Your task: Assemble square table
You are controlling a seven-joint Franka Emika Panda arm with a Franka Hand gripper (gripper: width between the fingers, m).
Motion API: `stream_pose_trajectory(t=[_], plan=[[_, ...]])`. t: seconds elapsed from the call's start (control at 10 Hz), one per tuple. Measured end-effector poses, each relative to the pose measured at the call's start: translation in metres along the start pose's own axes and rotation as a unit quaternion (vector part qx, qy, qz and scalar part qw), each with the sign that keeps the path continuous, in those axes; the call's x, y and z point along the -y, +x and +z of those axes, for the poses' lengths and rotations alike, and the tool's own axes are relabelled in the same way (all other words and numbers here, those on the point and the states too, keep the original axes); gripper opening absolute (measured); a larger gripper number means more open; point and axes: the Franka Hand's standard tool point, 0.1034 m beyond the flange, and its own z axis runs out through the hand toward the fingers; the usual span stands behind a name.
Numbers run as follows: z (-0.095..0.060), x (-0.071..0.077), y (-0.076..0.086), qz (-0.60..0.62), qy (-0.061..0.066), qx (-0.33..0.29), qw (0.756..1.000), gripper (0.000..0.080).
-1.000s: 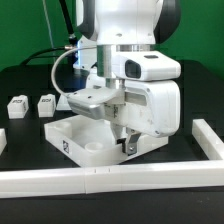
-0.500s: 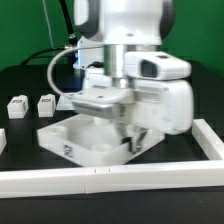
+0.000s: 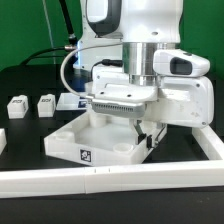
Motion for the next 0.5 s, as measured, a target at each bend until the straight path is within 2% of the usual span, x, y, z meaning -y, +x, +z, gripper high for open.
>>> stream_pose_trajectory(t=[0.1, 0.2, 0.3, 0.5], plan=[[0.0, -0.002, 0.002, -0.028, 0.004, -0.001, 1.0, 0.0066], [-0.002, -0.015, 0.007, -0.083, 0.002, -0.008, 0.996, 0.0063], [-0.003, -0.02, 0.007, -0.134, -0.008, -0.01, 0.991, 0.0063], [-0.001, -0.014, 0.005, -0.19, -0.003, -0.006, 0.982, 0.0062]])
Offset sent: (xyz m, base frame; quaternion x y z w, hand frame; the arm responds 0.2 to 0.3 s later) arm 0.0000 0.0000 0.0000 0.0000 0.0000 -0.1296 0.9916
